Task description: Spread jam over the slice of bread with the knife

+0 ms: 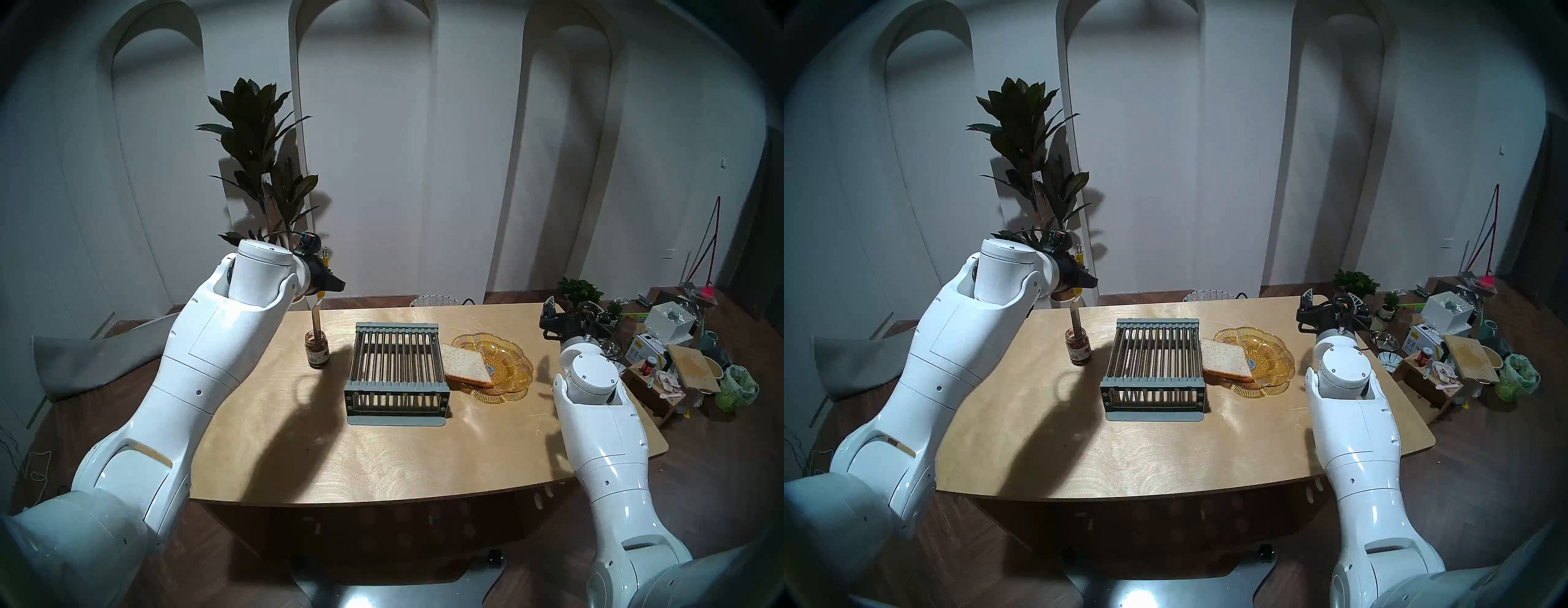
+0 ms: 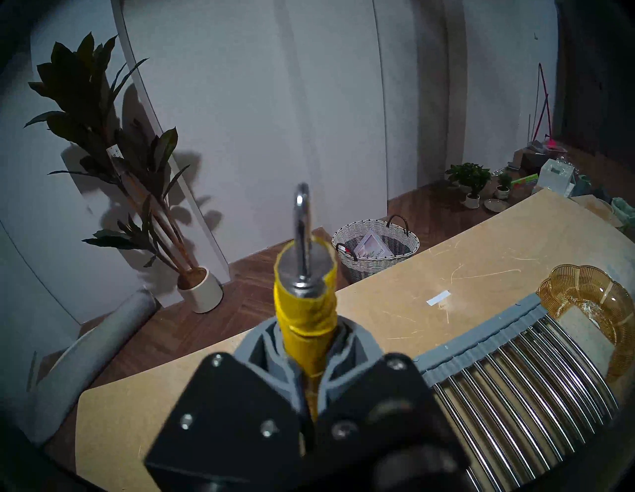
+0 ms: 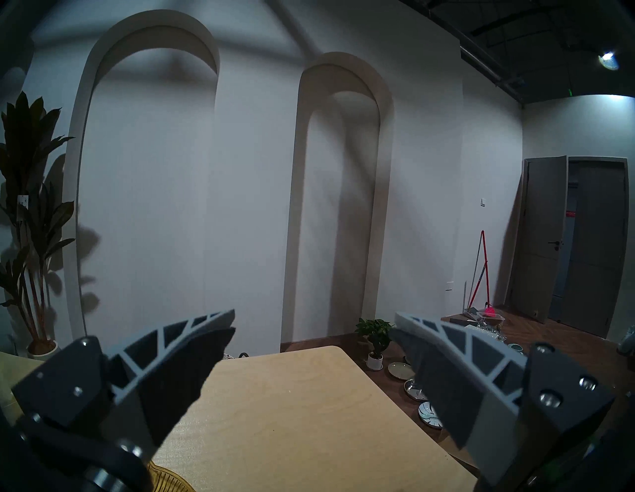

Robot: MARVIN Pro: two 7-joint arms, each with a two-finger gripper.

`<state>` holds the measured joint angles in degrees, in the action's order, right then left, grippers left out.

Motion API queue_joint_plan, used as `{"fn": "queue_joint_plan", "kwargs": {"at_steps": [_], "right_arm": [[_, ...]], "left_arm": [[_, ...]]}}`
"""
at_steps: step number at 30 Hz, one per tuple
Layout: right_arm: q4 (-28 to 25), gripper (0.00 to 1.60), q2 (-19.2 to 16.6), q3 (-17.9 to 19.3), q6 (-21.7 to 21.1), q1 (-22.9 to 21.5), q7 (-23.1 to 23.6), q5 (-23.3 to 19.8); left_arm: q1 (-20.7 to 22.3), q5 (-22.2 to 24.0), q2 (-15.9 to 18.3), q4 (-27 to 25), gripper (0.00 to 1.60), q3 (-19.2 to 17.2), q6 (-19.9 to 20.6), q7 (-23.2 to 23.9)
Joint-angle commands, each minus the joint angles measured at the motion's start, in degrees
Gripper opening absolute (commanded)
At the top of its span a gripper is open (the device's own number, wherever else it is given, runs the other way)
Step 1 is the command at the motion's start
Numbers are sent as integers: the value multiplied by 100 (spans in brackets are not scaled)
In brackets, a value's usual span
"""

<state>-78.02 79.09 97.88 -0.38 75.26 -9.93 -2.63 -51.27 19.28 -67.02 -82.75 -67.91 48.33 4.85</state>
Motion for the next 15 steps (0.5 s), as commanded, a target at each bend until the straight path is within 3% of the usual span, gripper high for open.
{"fn": "queue_joint_plan", "kwargs": {"at_steps": [1,15], "right_arm": [[-180,160,-24,-7,11,-11,12,13],[-398,160,-35,9,-58,104,8,-20]], "left_arm": [[36,-17,-69,-31,0,-31,-180,-51],[-124,-201,-81,145,0,253,-280,-142]]}}
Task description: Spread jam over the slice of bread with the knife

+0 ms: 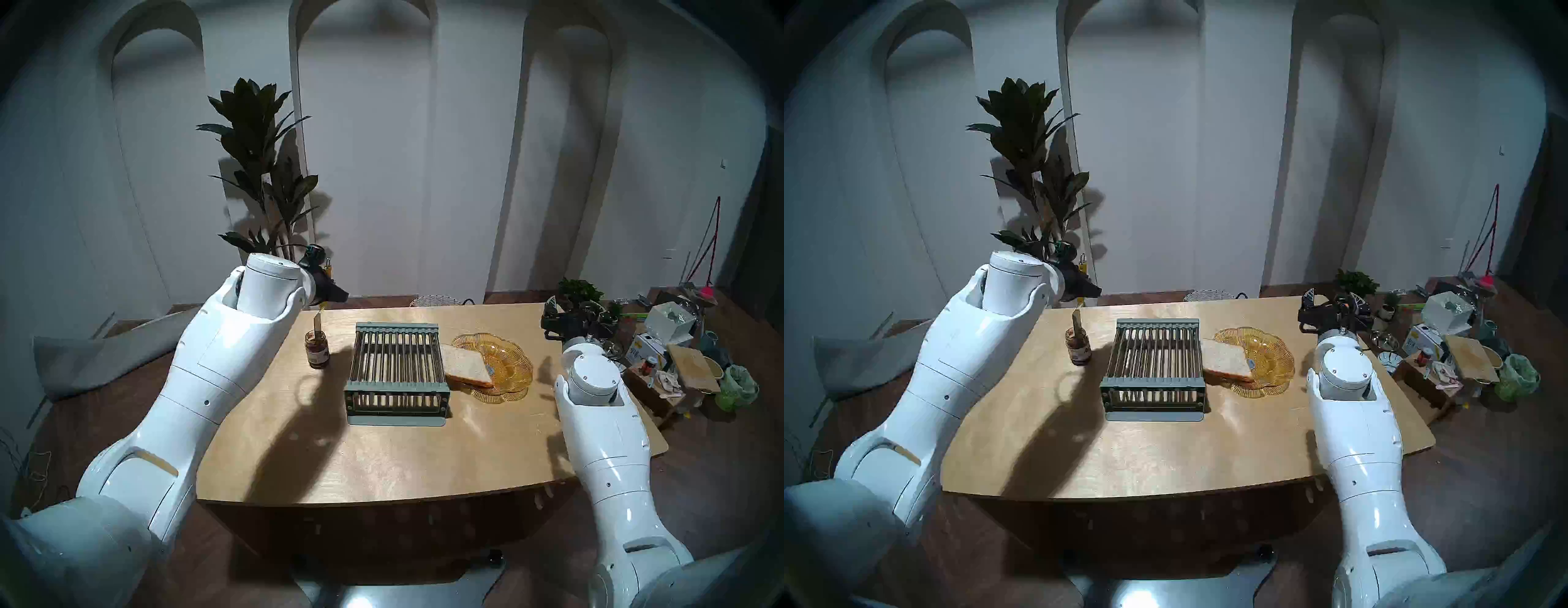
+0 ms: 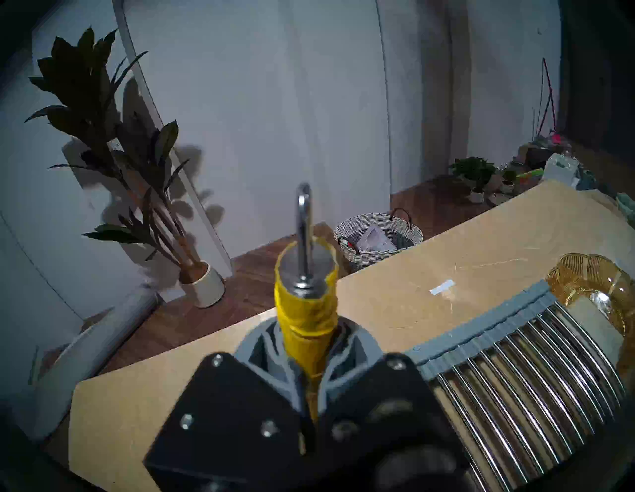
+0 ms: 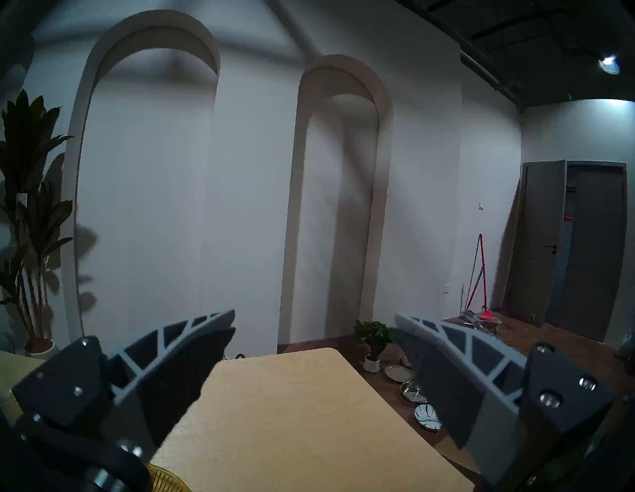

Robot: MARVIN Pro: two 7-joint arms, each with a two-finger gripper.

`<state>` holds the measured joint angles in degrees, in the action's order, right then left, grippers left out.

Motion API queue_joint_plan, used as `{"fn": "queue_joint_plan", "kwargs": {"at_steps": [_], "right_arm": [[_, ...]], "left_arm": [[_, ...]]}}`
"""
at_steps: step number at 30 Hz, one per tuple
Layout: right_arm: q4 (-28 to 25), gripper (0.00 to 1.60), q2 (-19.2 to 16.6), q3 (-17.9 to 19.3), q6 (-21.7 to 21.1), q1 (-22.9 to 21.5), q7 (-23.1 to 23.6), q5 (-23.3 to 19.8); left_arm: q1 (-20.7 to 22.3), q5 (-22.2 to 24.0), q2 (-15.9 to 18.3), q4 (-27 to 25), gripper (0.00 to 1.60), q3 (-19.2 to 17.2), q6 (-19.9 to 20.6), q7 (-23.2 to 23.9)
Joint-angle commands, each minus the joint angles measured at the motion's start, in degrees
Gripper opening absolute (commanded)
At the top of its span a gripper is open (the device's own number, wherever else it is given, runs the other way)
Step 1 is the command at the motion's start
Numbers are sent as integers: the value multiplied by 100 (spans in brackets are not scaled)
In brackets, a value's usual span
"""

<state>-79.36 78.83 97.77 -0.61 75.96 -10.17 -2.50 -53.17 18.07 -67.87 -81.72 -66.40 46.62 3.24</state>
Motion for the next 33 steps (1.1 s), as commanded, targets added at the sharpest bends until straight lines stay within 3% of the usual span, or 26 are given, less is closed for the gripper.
{"fn": "queue_joint_plan", "kwargs": {"at_steps": [1,10,33], "right_arm": [[-285,160,-12,24,-40,50,35,-38],[-400,160,-28,61,-94,138,10,-60],[-480,160,-34,97,-101,205,128,-147]], "left_arm": [[79,-124,29,69,0,186,-116,43],[151,-441,37,289,0,664,-190,-32],[80,-549,47,75,0,917,-126,-158]]}}
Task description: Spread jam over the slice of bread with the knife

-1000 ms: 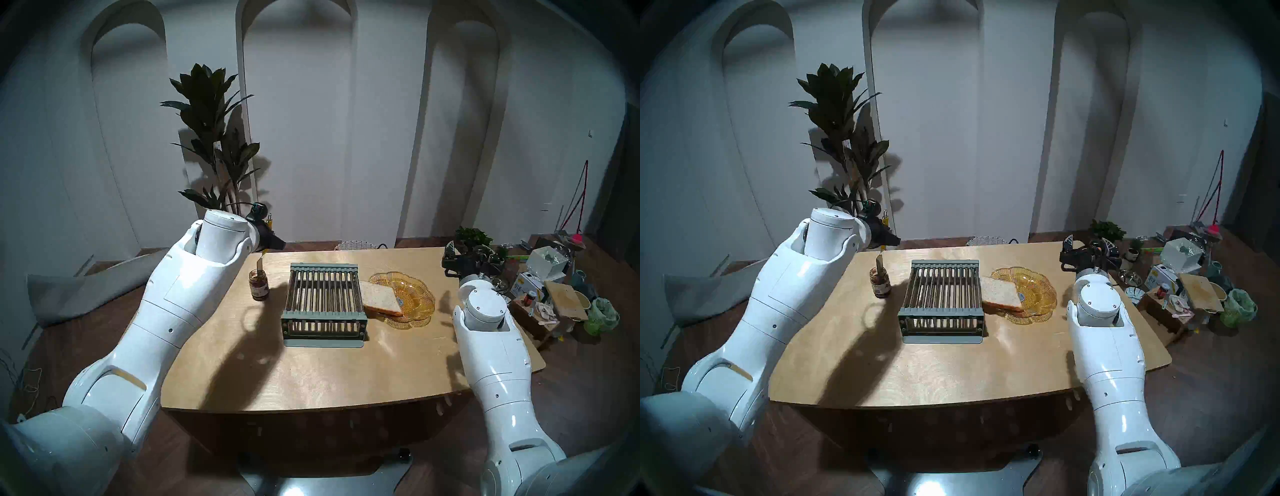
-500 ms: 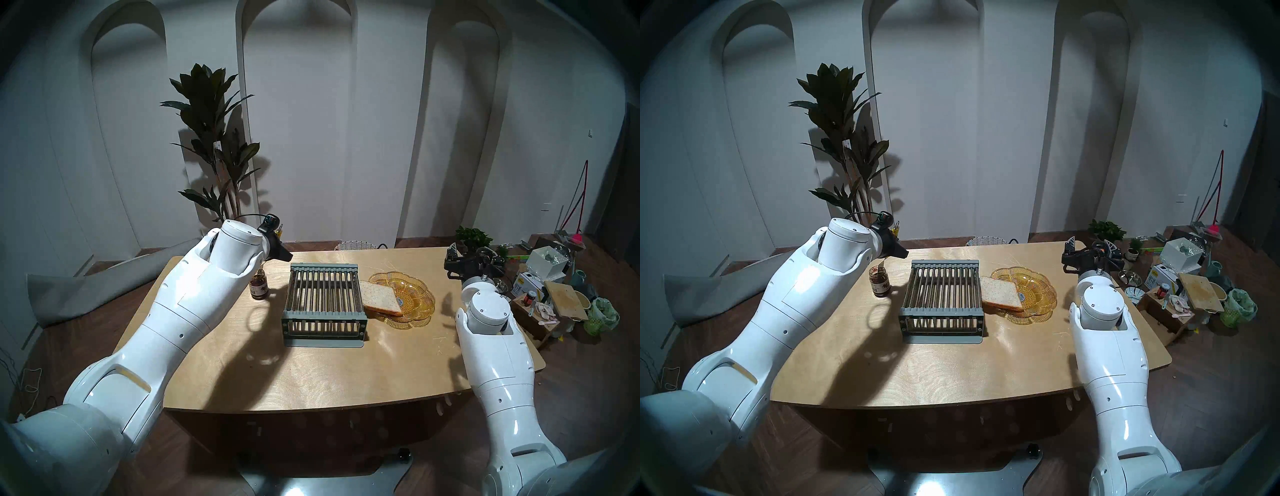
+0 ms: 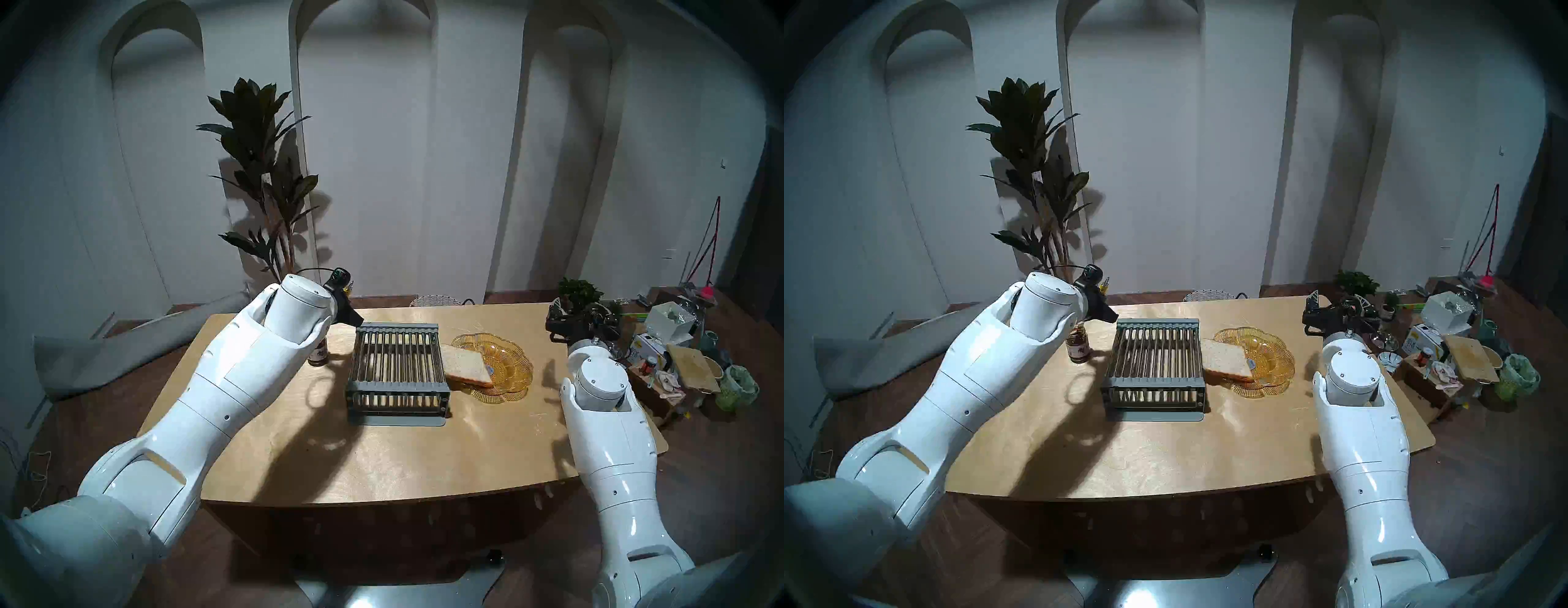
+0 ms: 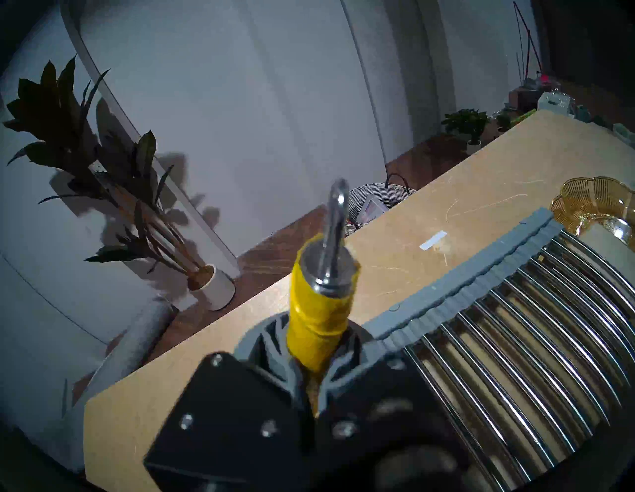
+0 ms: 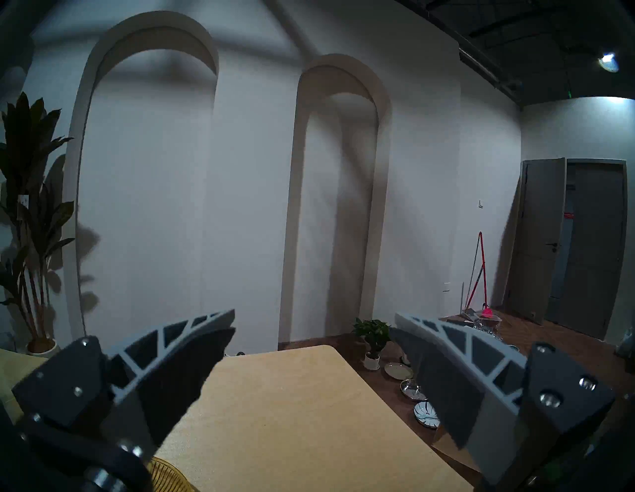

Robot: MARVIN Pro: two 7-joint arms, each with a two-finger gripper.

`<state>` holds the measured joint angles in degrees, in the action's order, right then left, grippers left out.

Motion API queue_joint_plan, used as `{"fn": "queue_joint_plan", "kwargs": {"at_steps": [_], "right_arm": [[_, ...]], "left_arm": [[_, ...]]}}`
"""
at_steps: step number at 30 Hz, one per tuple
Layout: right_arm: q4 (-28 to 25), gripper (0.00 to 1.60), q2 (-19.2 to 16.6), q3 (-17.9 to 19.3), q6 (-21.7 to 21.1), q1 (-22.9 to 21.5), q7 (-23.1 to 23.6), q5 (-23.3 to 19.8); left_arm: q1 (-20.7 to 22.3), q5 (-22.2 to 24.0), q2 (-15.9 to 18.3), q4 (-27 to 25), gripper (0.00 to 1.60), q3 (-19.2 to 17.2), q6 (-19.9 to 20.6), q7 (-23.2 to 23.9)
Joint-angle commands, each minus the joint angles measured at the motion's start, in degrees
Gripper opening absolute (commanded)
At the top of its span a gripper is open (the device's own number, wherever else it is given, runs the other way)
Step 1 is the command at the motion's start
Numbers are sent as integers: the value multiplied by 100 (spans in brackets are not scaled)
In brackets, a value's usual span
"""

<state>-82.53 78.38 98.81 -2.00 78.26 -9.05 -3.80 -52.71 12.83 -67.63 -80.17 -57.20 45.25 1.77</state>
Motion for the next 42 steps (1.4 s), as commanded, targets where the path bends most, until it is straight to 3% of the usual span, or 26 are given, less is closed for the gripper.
{"fn": "queue_joint_plan", "kwargs": {"at_steps": [1,42], "right_arm": [[-159,160,13,-5,40,-26,33,-32],[-51,160,123,-18,146,-83,245,-215]], "left_arm": [[48,-61,44,-95,0,33,19,-21],[381,-402,315,-589,0,315,299,-42]]}}
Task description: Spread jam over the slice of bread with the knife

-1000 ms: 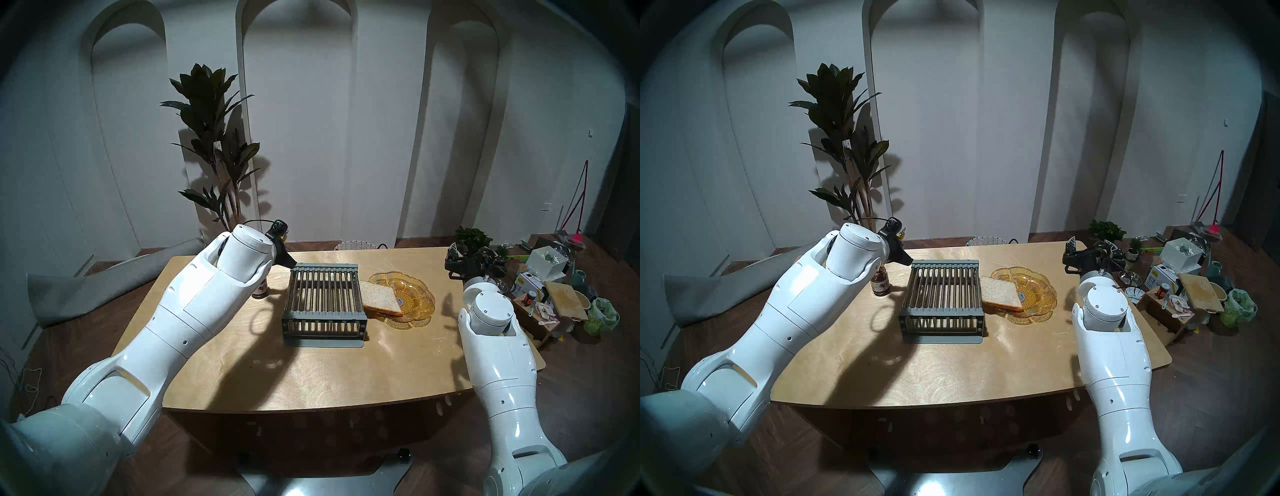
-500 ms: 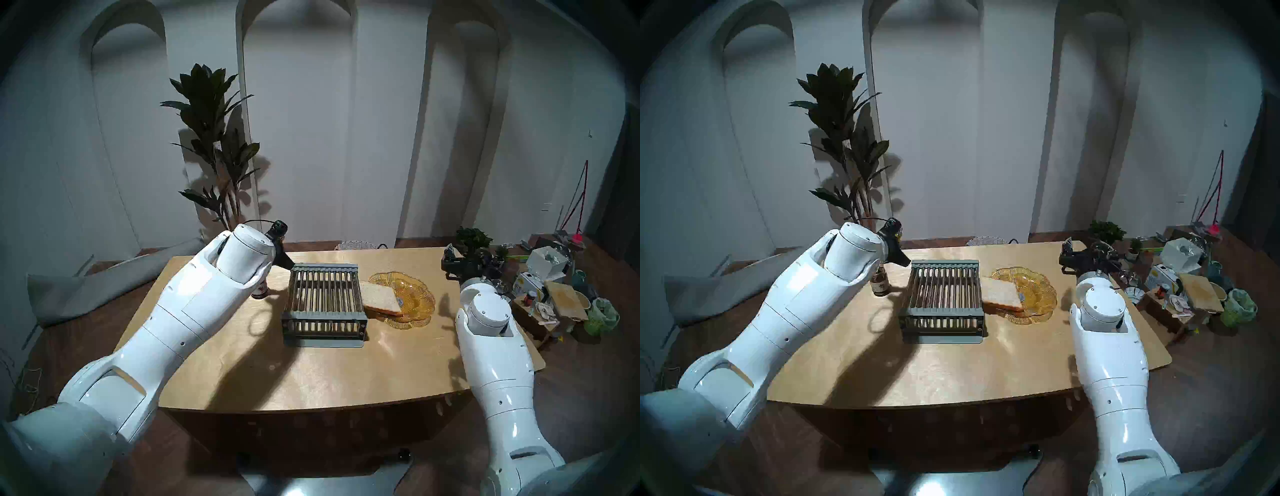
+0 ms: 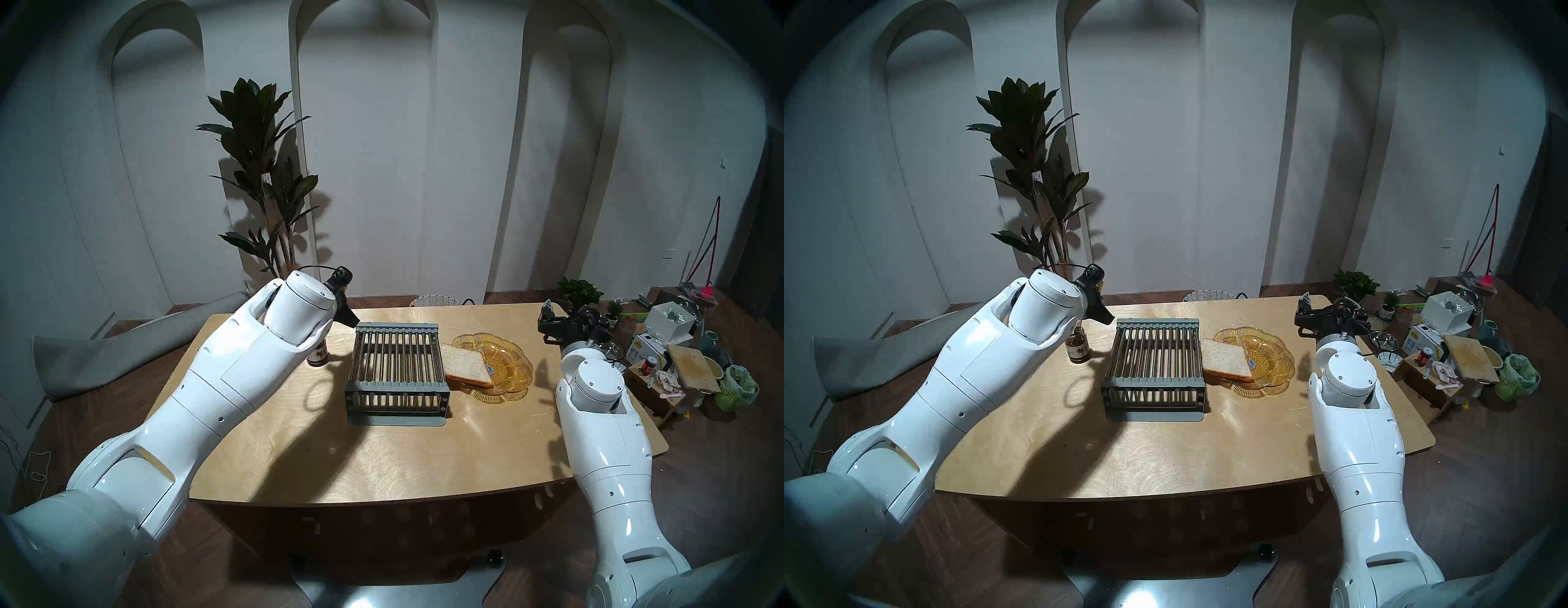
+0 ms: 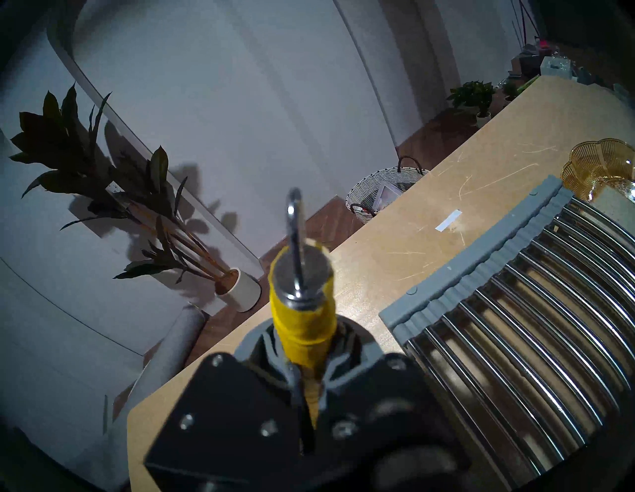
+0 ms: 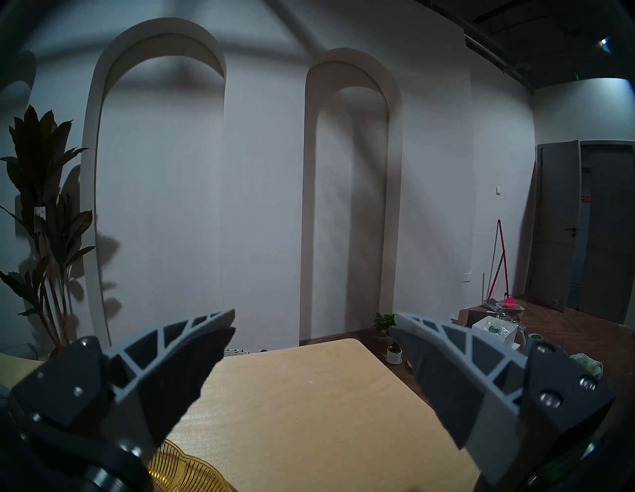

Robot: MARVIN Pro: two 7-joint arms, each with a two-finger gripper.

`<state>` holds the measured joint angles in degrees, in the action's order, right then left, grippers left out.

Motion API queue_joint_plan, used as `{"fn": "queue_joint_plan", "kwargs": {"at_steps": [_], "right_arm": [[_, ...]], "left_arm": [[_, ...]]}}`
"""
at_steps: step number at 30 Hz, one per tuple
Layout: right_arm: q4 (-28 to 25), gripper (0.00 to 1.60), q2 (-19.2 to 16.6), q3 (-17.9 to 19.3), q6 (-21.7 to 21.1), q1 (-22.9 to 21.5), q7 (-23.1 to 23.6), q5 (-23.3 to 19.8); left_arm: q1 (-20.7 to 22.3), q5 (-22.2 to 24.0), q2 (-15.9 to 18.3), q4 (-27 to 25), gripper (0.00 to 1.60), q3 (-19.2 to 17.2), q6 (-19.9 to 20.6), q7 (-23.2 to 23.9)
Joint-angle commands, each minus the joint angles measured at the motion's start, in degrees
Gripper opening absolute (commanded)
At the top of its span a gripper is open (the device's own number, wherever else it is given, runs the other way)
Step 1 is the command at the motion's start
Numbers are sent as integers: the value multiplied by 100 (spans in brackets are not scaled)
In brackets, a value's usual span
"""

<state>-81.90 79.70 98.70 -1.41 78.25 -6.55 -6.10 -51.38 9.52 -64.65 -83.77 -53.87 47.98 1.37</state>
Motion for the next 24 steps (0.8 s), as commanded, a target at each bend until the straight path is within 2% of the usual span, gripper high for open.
{"fn": "queue_joint_plan", "kwargs": {"at_steps": [1,12,24], "right_arm": [[-115,160,-7,-5,89,-80,-3,13],[-195,160,19,51,111,3,56,-62],[-220,160,15,170,130,48,146,-152]], "left_arm": [[247,-69,17,-241,0,-22,34,-2],[295,-255,107,-414,0,157,166,-46],[338,-283,25,-537,0,237,293,-54]]}}
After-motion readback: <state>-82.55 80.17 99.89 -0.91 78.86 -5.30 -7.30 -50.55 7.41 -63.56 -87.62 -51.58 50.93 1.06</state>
